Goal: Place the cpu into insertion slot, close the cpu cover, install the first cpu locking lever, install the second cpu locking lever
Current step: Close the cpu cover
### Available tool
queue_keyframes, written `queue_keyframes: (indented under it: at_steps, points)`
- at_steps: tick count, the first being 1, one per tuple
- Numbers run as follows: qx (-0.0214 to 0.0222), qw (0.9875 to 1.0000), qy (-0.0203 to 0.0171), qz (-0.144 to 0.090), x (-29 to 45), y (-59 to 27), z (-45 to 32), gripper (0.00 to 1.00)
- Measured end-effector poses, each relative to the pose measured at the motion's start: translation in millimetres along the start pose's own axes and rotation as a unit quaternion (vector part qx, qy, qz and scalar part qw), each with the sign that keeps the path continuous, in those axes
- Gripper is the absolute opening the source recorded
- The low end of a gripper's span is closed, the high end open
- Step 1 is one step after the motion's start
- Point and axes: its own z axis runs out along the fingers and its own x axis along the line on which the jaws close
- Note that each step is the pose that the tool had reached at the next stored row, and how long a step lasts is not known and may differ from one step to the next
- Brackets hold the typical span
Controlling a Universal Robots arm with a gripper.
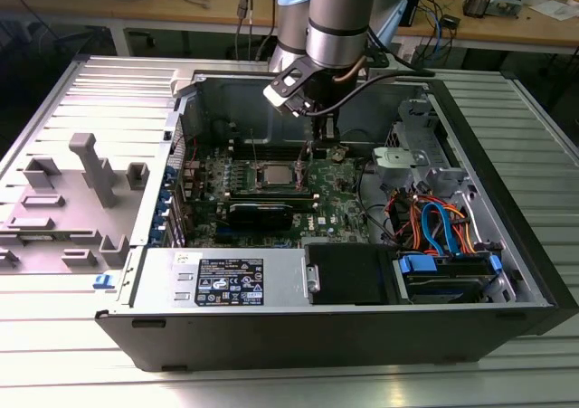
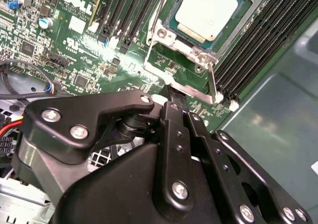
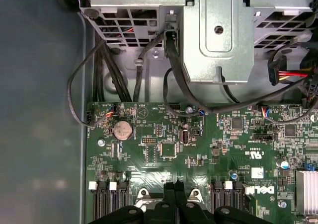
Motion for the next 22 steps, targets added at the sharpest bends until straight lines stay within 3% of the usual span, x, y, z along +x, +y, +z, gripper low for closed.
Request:
queue_keyframes:
  at_steps: [22]
  points:
    - [0.0000, 1.0000, 0.0000, 0.000, 0.2, -9.6, 2.9, 0.11]
